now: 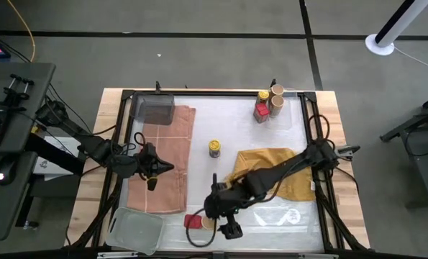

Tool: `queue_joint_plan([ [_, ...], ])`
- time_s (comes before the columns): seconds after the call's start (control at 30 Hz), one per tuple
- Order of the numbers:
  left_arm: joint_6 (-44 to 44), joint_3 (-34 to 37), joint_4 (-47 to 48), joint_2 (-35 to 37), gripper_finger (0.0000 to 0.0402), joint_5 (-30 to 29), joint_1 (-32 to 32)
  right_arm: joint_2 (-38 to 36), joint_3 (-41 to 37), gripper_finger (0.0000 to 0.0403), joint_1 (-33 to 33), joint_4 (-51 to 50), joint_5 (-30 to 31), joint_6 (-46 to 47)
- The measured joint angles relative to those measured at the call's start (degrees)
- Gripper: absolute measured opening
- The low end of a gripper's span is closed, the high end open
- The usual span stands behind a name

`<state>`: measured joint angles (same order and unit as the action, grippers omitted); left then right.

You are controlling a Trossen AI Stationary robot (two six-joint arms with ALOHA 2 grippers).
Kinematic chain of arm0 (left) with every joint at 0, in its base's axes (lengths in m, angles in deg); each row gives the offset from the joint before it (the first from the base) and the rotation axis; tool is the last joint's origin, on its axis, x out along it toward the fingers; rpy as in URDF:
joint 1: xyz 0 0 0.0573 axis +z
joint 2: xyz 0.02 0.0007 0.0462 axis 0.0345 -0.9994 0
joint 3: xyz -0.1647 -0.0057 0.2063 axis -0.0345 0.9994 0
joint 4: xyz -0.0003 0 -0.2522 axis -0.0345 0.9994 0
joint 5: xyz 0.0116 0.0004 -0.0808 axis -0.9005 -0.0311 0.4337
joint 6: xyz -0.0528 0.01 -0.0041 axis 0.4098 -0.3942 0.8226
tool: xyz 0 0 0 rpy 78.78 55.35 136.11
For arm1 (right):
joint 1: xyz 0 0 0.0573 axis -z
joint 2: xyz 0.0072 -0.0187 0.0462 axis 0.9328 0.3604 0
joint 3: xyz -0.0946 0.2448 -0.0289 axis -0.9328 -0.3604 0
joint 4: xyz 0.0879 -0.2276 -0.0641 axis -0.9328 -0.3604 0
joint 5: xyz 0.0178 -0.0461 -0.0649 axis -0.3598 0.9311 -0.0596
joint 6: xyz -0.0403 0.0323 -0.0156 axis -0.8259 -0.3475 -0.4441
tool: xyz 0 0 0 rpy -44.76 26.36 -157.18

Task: Sort spices by type
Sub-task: Put the gold seasoning bottle into the transparent bin

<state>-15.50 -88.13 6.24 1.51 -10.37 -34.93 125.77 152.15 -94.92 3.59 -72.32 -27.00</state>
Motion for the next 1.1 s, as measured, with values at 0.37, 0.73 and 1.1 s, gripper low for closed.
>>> queue_joint_plan([
  [0.37,-0.04,0.0,3.78,0.0,0.0,-0.3,0.0,4.28,0.0,0.0353,-2.06,2.54,9.83,-4.41],
  [0.73,-0.08,0.0,4.55,0.0,0.0,-0.26,0.02,6.46,-0.02,0.0353,-1.99,4.26,10.05,-5.59],
  [1.1,-0.54,0.02,5.12,0.0,0.0,0.34,0.02,9.17,-0.04,0.0353,-1.99,5.17,10.01,-7.42],
])
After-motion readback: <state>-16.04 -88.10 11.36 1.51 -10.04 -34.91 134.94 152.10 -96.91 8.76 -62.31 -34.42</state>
